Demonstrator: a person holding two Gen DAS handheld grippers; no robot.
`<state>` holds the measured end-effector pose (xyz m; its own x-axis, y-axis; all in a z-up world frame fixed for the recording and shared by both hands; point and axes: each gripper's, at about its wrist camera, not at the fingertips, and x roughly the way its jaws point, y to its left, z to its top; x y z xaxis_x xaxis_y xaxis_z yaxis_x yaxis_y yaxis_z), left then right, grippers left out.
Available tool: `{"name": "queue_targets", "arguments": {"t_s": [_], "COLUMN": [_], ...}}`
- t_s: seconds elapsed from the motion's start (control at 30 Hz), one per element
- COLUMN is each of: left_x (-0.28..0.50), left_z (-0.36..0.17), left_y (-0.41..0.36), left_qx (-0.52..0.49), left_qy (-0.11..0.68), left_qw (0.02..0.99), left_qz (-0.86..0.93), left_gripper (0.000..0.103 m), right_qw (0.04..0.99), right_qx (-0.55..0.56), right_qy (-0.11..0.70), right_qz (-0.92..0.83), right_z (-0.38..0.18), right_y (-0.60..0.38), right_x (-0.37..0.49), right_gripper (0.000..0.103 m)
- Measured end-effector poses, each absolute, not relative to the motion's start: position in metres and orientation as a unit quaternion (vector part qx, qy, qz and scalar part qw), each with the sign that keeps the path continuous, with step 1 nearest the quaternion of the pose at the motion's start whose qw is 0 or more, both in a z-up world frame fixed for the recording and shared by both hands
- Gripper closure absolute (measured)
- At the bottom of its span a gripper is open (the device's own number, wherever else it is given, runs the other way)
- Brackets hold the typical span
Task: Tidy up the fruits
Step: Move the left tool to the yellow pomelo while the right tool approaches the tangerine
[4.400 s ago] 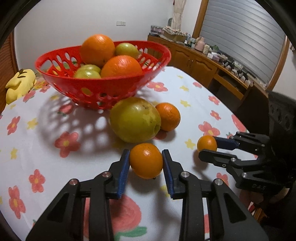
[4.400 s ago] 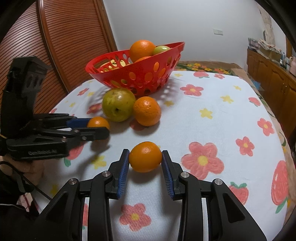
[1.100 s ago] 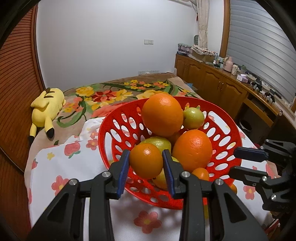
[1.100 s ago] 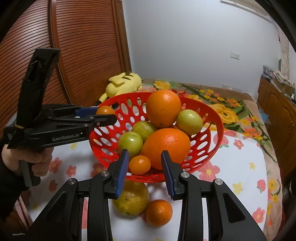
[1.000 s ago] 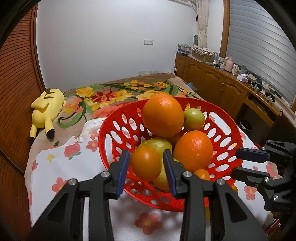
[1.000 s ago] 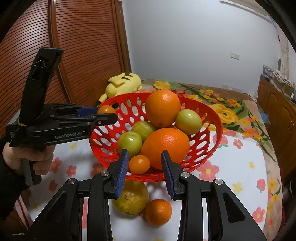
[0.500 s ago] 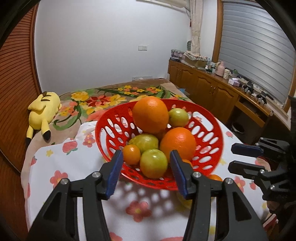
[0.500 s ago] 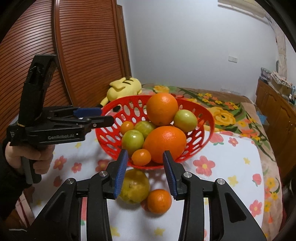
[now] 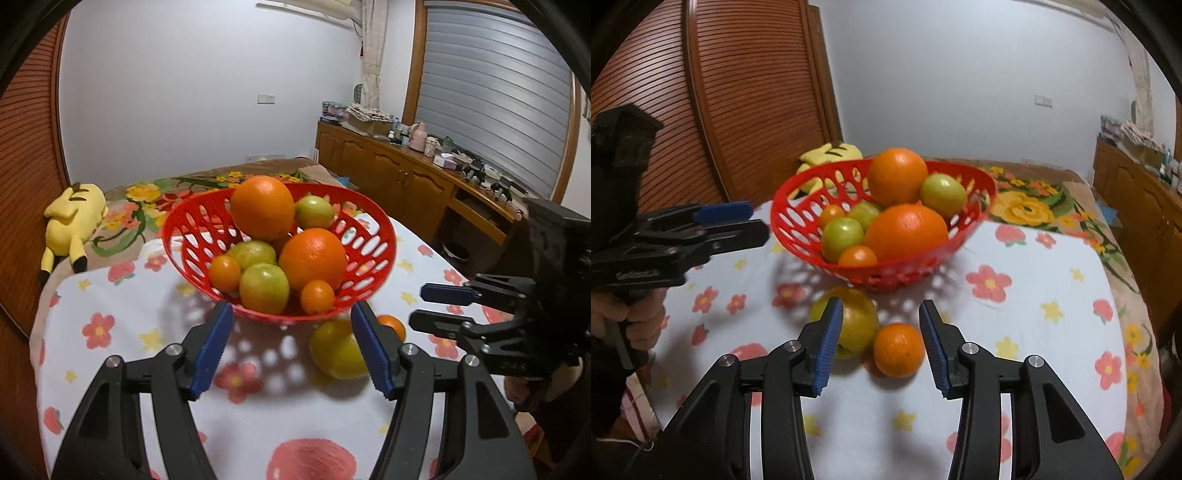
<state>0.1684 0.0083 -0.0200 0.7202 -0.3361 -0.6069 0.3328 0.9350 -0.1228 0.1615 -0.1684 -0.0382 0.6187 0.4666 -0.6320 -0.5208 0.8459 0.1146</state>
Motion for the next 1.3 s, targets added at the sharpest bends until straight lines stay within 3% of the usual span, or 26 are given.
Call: {"name": "queue_targets", "arguments": {"t_s": [0.87, 1.3], "left_x": [0.16, 0.174], "left_z": [-0.043, -0.059], "left_y": [-0.006, -0.026], "left_qx": [-0.014, -0.026], "left_qy": [0.349, 0.381], "left_qw": [0.916, 0.899], "left_qz": [-0.197, -0.216], "left_gripper": [0.037, 0.037], "right_qw": [0.875, 0.876], "right_qx": [-0.031, -0.034], "right_qy": [0.396, 0.394], "right_qz": [0.275, 0.277], "right_z": [-0.085, -0.087], "right_y": [-0.17, -0.18], "right_x": [0.178, 0.17], "right_gripper": [0.059, 0.065]}}
